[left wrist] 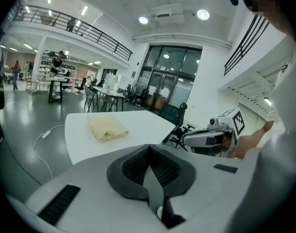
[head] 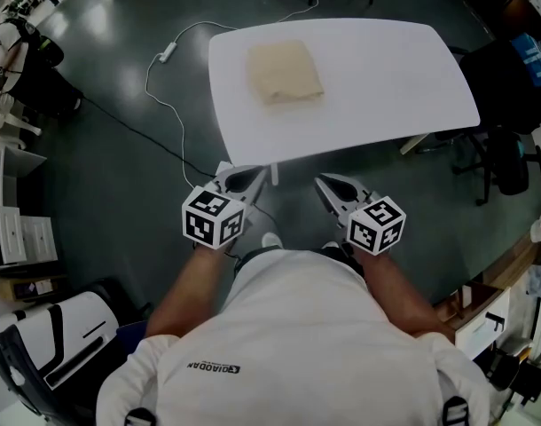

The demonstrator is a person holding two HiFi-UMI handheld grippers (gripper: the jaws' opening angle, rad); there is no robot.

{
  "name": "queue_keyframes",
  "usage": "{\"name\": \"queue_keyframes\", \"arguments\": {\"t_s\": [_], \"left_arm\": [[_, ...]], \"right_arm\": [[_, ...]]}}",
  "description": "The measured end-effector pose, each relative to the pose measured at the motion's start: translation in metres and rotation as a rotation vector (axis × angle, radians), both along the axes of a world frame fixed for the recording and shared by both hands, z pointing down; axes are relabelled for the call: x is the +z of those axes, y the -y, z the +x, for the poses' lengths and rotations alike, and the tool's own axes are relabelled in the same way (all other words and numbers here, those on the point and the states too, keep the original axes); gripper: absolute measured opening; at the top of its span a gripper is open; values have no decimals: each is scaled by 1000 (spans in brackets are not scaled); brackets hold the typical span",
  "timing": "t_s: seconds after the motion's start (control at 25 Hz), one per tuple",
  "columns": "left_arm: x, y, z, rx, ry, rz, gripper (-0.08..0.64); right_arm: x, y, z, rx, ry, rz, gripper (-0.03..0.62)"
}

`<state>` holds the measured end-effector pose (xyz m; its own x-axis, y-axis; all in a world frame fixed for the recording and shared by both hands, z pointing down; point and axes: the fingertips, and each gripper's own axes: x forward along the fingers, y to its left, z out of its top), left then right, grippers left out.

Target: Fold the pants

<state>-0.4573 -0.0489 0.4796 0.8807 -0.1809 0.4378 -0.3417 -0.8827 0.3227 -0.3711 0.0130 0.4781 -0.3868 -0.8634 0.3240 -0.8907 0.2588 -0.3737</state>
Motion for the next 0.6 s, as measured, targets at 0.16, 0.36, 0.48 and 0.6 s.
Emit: {"name": "queue_keyframes", "arguments": {"t_s": [0.16, 0.36, 0.48, 0.6], "left_arm": [[1, 0, -8, 1, 3, -1, 28], [0, 0, -7, -4, 3, 6, 28], [-3, 2, -10, -4, 1, 13, 28], [-2, 4, -10, -5, -1, 14, 28]], "right_arm": [[1, 0, -5, 2, -5, -6, 18], [4, -3, 1, 11, -4, -17, 18], [2, -3, -1, 11, -8, -16, 18], [2, -1, -2, 8, -14, -14, 18]]}}
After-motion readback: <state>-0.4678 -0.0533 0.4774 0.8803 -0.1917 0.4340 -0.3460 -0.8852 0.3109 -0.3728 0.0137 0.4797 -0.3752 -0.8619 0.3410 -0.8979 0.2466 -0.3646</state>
